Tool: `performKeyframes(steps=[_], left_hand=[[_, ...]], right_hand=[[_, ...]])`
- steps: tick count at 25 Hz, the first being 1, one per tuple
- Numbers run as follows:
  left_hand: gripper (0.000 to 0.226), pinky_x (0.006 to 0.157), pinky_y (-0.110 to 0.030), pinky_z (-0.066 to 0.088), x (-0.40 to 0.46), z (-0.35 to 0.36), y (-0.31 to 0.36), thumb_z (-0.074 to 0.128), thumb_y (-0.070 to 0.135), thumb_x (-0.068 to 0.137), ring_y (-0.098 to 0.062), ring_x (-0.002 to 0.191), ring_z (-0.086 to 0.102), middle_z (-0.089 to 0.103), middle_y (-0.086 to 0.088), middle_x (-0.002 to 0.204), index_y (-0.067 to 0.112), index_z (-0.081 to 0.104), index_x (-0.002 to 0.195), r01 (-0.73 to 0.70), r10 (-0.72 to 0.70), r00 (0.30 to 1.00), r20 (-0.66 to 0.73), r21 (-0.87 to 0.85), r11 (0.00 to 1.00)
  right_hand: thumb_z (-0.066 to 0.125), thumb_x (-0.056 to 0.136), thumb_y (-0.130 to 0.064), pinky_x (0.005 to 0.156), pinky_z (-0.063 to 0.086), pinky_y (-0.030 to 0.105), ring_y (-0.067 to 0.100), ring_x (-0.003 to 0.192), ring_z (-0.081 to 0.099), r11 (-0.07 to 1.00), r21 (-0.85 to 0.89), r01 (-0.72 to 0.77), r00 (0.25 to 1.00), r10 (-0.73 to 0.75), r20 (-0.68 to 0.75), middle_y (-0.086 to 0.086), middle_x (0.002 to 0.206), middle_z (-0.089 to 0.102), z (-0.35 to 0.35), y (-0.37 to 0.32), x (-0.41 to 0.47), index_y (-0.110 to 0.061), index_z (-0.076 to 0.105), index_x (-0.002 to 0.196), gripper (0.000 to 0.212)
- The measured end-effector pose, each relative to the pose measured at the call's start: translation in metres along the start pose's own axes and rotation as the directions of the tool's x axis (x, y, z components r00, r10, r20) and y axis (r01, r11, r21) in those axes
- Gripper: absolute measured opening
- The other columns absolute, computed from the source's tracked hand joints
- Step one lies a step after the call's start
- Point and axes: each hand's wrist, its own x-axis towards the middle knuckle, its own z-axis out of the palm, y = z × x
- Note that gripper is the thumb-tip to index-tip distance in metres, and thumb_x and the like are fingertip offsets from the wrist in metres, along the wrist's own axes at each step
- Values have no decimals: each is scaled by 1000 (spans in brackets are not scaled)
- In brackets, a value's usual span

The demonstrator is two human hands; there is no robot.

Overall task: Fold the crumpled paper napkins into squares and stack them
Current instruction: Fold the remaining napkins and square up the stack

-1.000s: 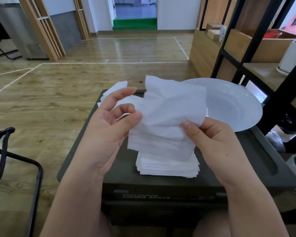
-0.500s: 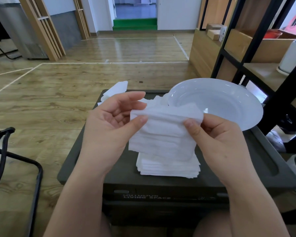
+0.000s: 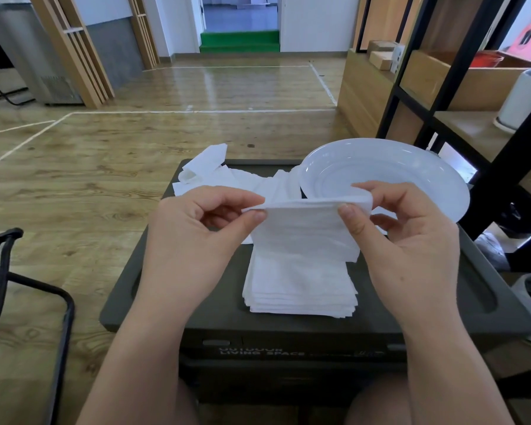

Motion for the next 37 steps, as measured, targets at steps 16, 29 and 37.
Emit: performKeyframes(steps=[16,29,37], left_hand=[[6,65,-14,46,-5,9,8,72,40,74,-5,72,64,70,16,76,35,72,77,-32,37,989,143,-36,999],[14,62,-36,46,-3,34,-37,63,39,87,-25,54,56,63,-11,59,31,70,78,430,-430,903,17,15,903],[27,49,-21,36,1,27,-47,60,46,84,-2,41,54,62,7,51,26,63,66,433,-455,889,-48,409,803]], right_hand=[[69,80,-32,78,53,35,9,81,67,986,165,-23,986,-6,169,-11,76,69,-1,-4,-1,-37,59,106,29],[55,91,-33,61,47,36,26,66,58,904,-131,-406,911,413,27,11,65,64,17,23,-6,-19,66,75,24],[56,86,-38,47,28,18,7,58,49,748,-580,-324,889,450,84,-8,59,52,15,39,-7,-26,52,71,20]])
